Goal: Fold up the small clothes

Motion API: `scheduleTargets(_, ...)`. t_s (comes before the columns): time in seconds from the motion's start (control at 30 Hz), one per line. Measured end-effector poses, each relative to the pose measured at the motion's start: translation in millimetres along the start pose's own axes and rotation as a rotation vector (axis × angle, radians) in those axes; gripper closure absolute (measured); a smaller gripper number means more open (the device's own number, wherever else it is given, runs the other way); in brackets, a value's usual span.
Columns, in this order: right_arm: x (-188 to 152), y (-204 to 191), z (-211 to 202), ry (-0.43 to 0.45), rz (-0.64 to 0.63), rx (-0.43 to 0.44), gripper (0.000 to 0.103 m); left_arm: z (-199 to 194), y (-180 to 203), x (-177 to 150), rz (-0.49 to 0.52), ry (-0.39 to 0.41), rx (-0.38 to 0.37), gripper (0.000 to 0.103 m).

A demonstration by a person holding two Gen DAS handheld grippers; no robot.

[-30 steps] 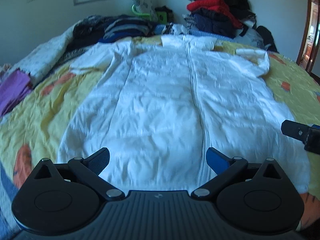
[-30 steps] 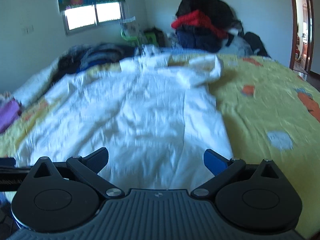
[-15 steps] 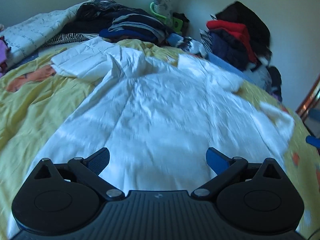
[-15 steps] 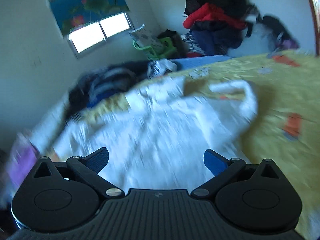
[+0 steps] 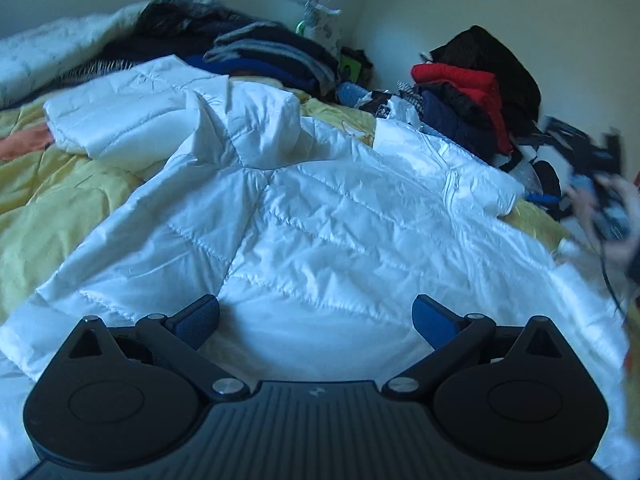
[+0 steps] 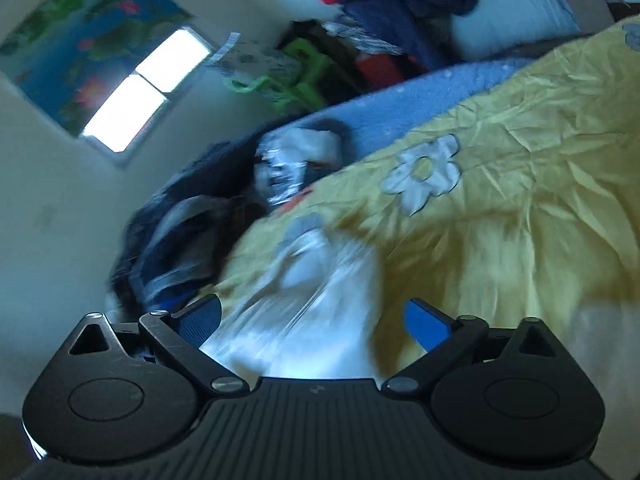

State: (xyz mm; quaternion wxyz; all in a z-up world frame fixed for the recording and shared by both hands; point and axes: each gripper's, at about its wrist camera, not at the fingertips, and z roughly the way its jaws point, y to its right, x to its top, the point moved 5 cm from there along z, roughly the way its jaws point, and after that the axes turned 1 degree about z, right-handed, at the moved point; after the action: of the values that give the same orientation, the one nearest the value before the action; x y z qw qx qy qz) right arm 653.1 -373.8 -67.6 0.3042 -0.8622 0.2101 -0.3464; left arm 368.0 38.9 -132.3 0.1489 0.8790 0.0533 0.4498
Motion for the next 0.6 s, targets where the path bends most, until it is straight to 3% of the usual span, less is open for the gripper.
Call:
scheduleTargets(0.07, 9, 13, 31, -0.058, 0.047, 0.011, 0.014, -1, 2, -2, 0.007, 0.017, 0.003, 0.000)
scheduleTargets(0.13, 16, 23, 59, -0.095, 0.072, 0.008, 0.031, -1, -2, -2, -0.017, 0.025, -0.014, 0.000)
scheduleTargets(0.23, 16, 27, 89, -0.139, 0.067, 0.015, 0.039, -2, -9, -1, -0.066, 0.045, -0.051, 0.000)
scheduleTargets(0.33, 12, 28, 108, -0.170, 0.084, 0.067, 0.055, -2, -11, 0, -0.084, 0.055, -0.060, 0.000)
scheduleTargets(0.4, 11, 26, 115, -0.176, 0.082, 0.085, 0.078, -2, -11, -1, -0.096, 0.061, -0.067, 0.000)
scheduleTargets(0.43, 11, 25, 118, -0.174, 0.071, 0.097, 0.084, -2, -12, -1, -0.104, 0.063, -0.072, 0.000)
scheduleTargets(0.6, 13, -5, 108, -0.117, -0.021, 0.149, 0.089, -4, -16, -1, -0.132, 0.073, -0.092, 0.000)
